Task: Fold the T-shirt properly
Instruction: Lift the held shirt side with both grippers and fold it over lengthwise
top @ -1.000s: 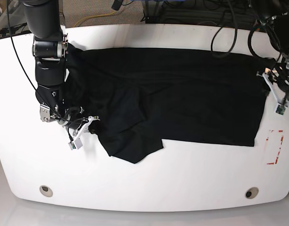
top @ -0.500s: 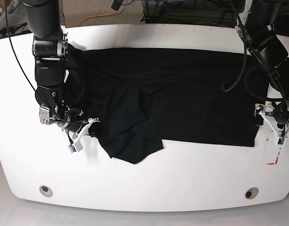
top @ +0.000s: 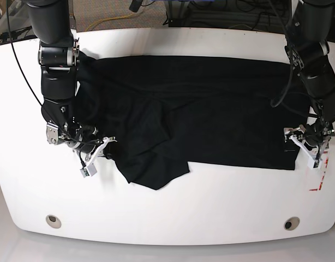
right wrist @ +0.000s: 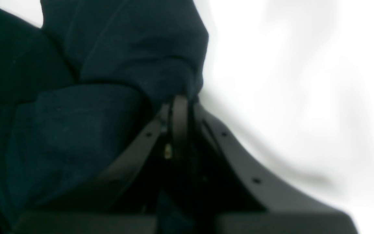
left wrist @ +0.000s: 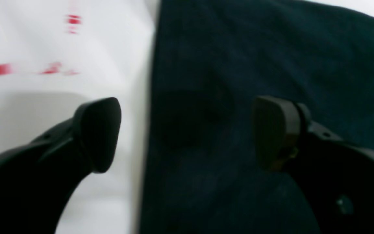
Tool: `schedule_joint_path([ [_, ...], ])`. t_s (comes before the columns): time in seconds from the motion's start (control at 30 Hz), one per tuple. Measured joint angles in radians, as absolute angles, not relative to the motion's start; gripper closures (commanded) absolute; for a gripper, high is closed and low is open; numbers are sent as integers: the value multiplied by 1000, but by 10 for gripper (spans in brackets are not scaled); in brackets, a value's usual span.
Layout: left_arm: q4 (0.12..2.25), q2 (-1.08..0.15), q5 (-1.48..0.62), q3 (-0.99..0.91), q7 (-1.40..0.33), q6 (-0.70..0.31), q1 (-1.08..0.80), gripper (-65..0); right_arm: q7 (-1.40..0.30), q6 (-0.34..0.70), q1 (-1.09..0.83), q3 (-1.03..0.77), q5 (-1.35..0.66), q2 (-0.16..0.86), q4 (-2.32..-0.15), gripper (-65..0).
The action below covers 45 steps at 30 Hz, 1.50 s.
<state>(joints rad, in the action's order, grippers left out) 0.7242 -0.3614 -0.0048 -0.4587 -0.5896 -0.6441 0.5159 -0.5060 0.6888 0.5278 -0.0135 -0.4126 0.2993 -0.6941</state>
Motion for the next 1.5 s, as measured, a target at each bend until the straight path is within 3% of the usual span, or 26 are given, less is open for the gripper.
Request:
schedule_joint_path([
  [0.27,542,-380,-4,-461,-513,-644,593,-590,-509,688,506,-14,-414,305,-698,0],
  [0.3,532,-380,-5,-456,-506,-644,597,-567,-509,688,504,-14,-414,305,-698,0],
  [0.37,520,-379,-13,-427,-499,-644,599,-485,-508,688,502,-14,-414,305,-698,0],
  [0.53,518,-371,-21,-381,-500,-644,600,-54,-508,688,505,-14,-415,305,-699,0],
  [0.57,516,-368,-21,-383,-500,-644,599,-10,-508,688,505,-14,-414,305,-700,0],
  [0.83,593,-329,-11,-385,-536,-652,575,-4,-582,690,516,-14,-415,321,-820,0],
  [1.2,1123,-295,-67,-388,-739,-694,430,-4,-748,700,527,-16,-421,369,-1079,0],
  [1.5,1442,-294,-141,-390,-842,-700,253,-4,-858,704,418,-68,-422,401,-1290,0],
])
